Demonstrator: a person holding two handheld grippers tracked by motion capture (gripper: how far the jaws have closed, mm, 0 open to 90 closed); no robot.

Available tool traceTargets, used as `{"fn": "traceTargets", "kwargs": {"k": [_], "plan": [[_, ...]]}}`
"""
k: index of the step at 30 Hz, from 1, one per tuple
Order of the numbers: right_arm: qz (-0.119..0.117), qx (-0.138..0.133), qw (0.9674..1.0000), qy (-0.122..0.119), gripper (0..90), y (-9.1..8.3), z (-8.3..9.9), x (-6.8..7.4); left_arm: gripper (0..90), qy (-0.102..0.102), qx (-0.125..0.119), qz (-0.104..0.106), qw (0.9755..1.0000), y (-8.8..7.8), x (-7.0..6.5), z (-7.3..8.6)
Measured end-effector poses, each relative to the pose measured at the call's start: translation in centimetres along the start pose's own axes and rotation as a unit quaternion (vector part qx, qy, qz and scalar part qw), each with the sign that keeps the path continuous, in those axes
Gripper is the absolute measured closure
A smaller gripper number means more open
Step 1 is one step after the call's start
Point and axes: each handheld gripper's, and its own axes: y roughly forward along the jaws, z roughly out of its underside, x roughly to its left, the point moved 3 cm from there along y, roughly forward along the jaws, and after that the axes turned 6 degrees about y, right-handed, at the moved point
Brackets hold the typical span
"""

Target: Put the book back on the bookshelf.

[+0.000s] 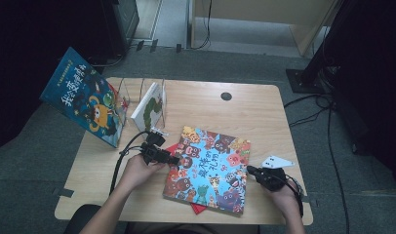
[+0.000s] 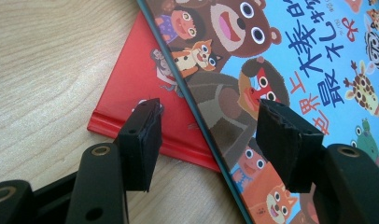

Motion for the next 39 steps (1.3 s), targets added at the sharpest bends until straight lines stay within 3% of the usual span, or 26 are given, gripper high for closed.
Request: {"fn": "traceTargets", "kwargs": {"k": [3,7,12,18,21,26,31,39], "plan": [[-0.002,-0.001,1.0,0.002,90.0,0.0,0.0,-0.1,40.9,0.003,-0.001,-0.005,1.0,0.0,-0.1,0.1],[-0.002,-0.002,1.0,0.004,90.0,0.0,0.0,-0.1,41.0,0.03,-0.001,-0.022,0.9993,0.1,-0.5,0.2],[-0.005,-0.001,1.0,0.005,90.0,0.0,0.0,-0.1,40.6,0.003,0.006,-0.007,1.0,-0.2,-0.2,0.0],[-0.006,0.001,1.0,0.005,90.0,0.0,0.0,-0.1,36.2,0.004,0.005,-0.014,0.9999,-1.1,-0.2,0.1],[-0.007,0.003,1.0,0.006,90.0,0.0,-0.1,-0.2,35.1,-0.007,-0.005,-0.006,0.9999,-1.4,0.1,0.2],[-0.012,0.006,0.9999,0.005,90.0,0.0,-0.1,-0.2,34.9,-0.004,-0.011,-0.007,0.9999,-1.4,0.1,0.4],[-0.013,0.003,0.9999,0.002,90.0,0.5,-0.4,-0.1,35.3,-0.027,-0.01,0.021,0.9994,-1.0,0.4,0.6],[-0.021,0.005,0.9998,-0.003,90.0,0.9,-0.8,0.1,35.7,-0.04,-0.021,0.01,0.999,-1.5,0.9,1.2]]}}
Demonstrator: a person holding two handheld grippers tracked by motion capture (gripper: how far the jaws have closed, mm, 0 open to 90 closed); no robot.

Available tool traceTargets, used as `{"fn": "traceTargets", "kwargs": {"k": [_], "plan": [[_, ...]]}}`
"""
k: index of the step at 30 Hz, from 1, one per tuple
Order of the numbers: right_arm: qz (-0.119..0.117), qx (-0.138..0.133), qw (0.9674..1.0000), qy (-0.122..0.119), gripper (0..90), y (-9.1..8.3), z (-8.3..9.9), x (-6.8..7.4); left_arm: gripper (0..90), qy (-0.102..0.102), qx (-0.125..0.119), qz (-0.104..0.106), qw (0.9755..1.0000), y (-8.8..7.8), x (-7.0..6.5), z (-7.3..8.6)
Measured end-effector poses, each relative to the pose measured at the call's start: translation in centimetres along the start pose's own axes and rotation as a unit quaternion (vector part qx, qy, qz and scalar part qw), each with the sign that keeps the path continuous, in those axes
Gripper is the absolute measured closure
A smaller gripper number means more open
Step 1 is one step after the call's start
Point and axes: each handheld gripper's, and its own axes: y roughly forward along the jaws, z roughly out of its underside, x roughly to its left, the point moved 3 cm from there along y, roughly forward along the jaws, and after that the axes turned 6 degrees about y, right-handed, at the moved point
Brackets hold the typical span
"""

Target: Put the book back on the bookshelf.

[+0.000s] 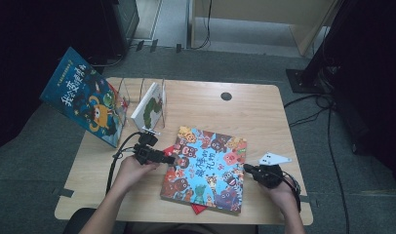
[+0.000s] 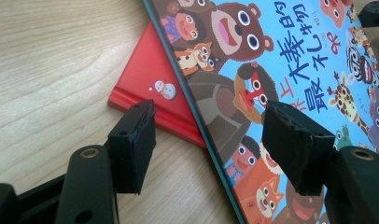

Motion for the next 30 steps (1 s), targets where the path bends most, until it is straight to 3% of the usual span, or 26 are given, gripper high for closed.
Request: {"fn": "traceTargets", "kwargs": {"k": [13,19,30], "plan": [[-0.016,0.006,0.9998,-0.011,90.0,1.1,-0.9,0.7,35.5,-0.029,-0.002,-0.004,0.9996,-0.1,0.7,1.2],[-0.027,0.008,0.9994,-0.019,90.0,1.7,-1.3,1.1,35.5,-0.032,0.004,-0.009,0.9995,0.0,0.9,1.7],[-0.043,0.009,0.9987,-0.027,90.0,2.7,-2.0,1.7,37.0,-0.041,-0.012,-0.002,0.9991,-0.4,1.2,2.4]]}}
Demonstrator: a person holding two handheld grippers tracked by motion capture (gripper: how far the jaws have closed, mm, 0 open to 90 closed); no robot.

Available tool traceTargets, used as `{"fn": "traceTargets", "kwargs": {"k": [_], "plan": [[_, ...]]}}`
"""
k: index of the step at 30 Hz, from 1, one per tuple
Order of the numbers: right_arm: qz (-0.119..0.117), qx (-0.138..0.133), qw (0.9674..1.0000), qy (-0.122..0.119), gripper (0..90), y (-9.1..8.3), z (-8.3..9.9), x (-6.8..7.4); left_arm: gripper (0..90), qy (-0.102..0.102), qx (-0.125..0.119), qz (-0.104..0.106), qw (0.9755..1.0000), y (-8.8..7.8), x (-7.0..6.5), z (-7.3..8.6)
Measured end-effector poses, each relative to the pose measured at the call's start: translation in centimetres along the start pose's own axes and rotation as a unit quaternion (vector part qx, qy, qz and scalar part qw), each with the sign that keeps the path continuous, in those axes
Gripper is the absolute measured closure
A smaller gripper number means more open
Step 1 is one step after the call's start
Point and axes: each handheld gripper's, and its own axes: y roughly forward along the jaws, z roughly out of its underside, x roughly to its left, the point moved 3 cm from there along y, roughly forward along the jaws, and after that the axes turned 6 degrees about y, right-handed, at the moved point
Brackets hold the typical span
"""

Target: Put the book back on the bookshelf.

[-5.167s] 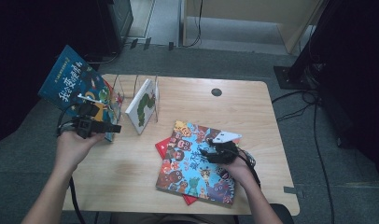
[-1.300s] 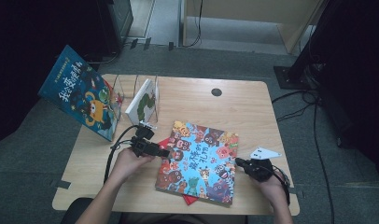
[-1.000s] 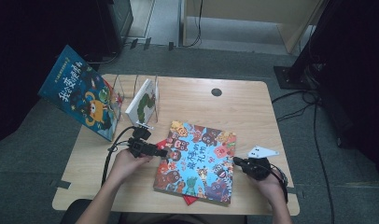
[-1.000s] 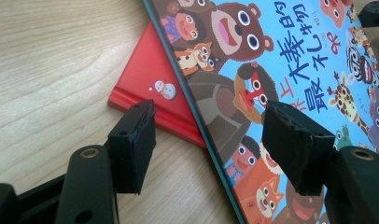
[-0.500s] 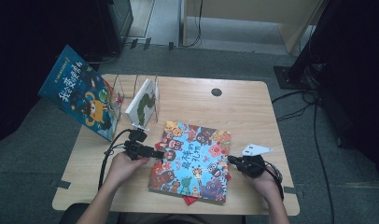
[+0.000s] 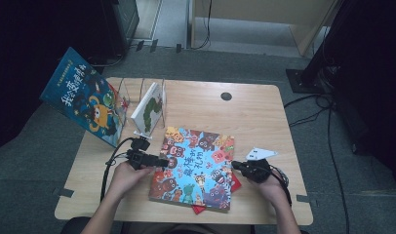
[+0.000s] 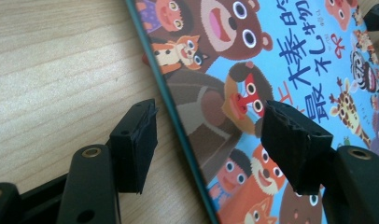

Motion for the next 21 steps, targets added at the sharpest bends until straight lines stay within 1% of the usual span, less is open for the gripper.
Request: {"fn": "traceTargets", "kwargs": {"k": [1,2,3,6,7,9,11,14,16,17,19,20,21], "plan": [[-0.002,0.0,1.0,0.0,90.0,0.1,-0.1,0.1,36.8,0.004,-0.001,-0.001,1.0,0.0,0.0,0.0],[-0.004,0.0,1.0,-0.001,90.0,0.2,-0.1,0.1,36.3,0.004,-0.003,-0.004,1.0,0.0,-0.1,0.1],[-0.005,0.0,1.0,-0.003,90.0,0.3,-0.2,0.1,35.8,0.001,-0.007,-0.005,1.0,0.0,0.0,0.1],[-0.008,0.003,1.0,-0.002,90.0,0.4,-0.3,0.2,36.6,-0.011,-0.017,0.003,0.9998,-0.2,0.3,0.4],[-0.008,0.004,1.0,-0.002,90.0,0.4,-0.4,0.3,37.5,-0.016,-0.019,0.003,0.9997,-0.3,0.4,0.4],[-0.009,0.005,0.9999,-0.003,90.0,0.6,-0.5,0.3,37.5,-0.019,-0.02,0.003,0.9996,-0.4,0.5,0.5],[-0.01,0.006,0.9999,-0.005,90.0,0.7,-0.6,0.5,37.5,-0.024,-0.02,0.0,0.9995,-0.5,0.6,0.5],[-0.014,0.007,0.9999,-0.005,90.0,1.0,-0.8,0.7,37.8,-0.028,-0.021,-0.009,0.9994,-0.6,0.7,0.6],[-0.017,0.008,0.9998,-0.006,90.0,1.1,-0.9,0.8,41.7,-0.03,-0.02,-0.019,0.9992,-0.7,0.8,0.5],[-0.017,0.009,0.9998,-0.004,90.0,1.2,-0.9,0.8,43.8,-0.032,-0.019,-0.019,0.9991,-0.7,0.9,0.5],[-0.017,0.011,0.9998,-0.007,90.0,1.2,-1.0,0.9,44.6,-0.037,-0.016,-0.017,0.999,-0.8,1.0,0.5],[-0.018,0.012,0.9998,-0.005,90.0,1.2,-1.0,0.9,46.2,-0.042,-0.016,-0.015,0.9989,-0.8,1.1,0.4],[-0.019,0.01,0.9998,0.0,90.0,1.3,-1.0,0.9,47.1,-0.051,-0.018,-0.012,0.9985,-0.8,1.2,0.4]]}}
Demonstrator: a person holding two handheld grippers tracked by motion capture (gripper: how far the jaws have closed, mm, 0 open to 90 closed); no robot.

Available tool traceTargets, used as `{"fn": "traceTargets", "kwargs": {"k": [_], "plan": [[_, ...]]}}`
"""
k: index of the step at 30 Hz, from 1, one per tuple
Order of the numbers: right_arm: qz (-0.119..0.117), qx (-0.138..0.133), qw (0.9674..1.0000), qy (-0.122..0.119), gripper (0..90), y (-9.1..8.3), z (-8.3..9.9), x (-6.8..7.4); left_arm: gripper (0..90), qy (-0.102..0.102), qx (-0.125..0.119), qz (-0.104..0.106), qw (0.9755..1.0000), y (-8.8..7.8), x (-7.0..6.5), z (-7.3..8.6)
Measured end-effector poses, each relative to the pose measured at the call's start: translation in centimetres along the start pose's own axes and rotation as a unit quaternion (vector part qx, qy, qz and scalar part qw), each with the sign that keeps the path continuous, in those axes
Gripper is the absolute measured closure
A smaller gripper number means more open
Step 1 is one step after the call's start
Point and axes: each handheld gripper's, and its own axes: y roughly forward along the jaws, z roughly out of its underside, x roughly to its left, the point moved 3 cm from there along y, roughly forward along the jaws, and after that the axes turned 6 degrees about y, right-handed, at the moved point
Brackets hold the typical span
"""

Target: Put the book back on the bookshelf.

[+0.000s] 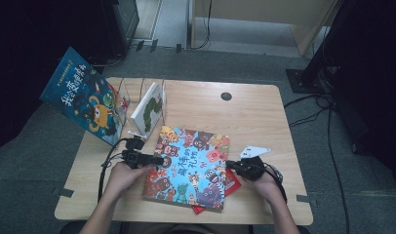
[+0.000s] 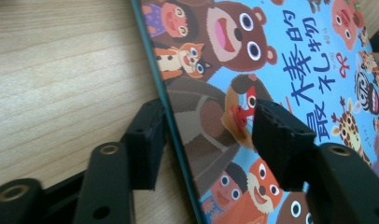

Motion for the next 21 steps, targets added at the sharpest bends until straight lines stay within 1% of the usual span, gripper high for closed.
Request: {"fn": "traceTargets", "kwargs": {"k": [2,4,5,7,9,10,12,13,15,16,17,18,19,20,21], "plan": [[0.002,0.002,1.0,-0.001,90.0,0.0,0.0,0.1,49.9,-0.015,0.0,0.005,0.9999,0.0,0.3,-0.1],[0.003,0.002,1.0,-0.002,90.0,0.0,-0.1,0.1,53.7,-0.021,0.003,0.006,0.9998,-0.1,0.5,-0.2],[0.003,0.003,1.0,-0.002,90.0,0.0,-0.1,0.1,54.7,-0.027,0.0,0.009,0.9996,-0.2,0.5,-0.3],[0.002,0.002,1.0,-0.001,90.0,0.0,-0.1,0.1,56.2,-0.027,0.004,0.015,0.9995,-0.4,0.6,-0.4],[0.0,0.002,1.0,-0.001,90.0,0.1,-0.1,0.1,56.2,-0.028,-0.004,0.019,0.9994,-1.1,0.5,-0.7],[-0.001,0.002,1.0,-0.002,90.0,0.2,-0.1,0.2,56.2,-0.026,-0.008,0.021,0.9994,-1.6,0.5,-0.8],[-0.005,0.001,1.0,-0.008,90.0,0.4,-0.2,0.5,56.2,-0.035,-0.026,0.033,0.9985,-2.6,0.5,-1.1],[-0.008,0.001,0.9999,-0.01,90.0,0.6,-0.2,0.7,56.1,-0.036,-0.031,0.035,0.9983,-3.2,0.5,-1.2],[-0.016,0.002,0.9996,-0.021,90.0,0.9,-0.4,1.0,56.1,-0.026,-0.034,0.025,0.9987,-4.2,0.2,-1.6],[-0.019,0.001,0.9995,-0.025,90.0,1.0,-0.4,1.2,56.0,-0.025,-0.037,0.024,0.9987,-4.7,0.0,-1.8],[-0.021,0.002,0.9994,-0.026,90.0,1.2,-0.5,1.4,56.0,-0.026,-0.04,0.032,0.9984,-5.2,-0.1,-2.0],[-0.022,0.0,0.9994,-0.027,90.0,1.3,-0.5,1.5,56.1,-0.032,-0.047,0.045,0.9974,-5.7,-0.2,-2.2],[-0.023,0.0,0.9994,-0.026,90.0,1.3,-0.5,1.5,56.4,-0.032,-0.049,0.055,0.9968,-6.2,-0.4,-2.5],[-0.024,-0.001,0.9994,-0.025,90.0,1.4,-0.6,1.6,56.9,-0.028,-0.048,0.056,0.9969,-6.6,-0.7,-2.7],[-0.027,-0.003,0.9993,-0.024,90.0,1.5,-0.6,1.6,57.1,-0.02,-0.043,0.051,0.9976,-6.9,-1.1,-3.0]]}}
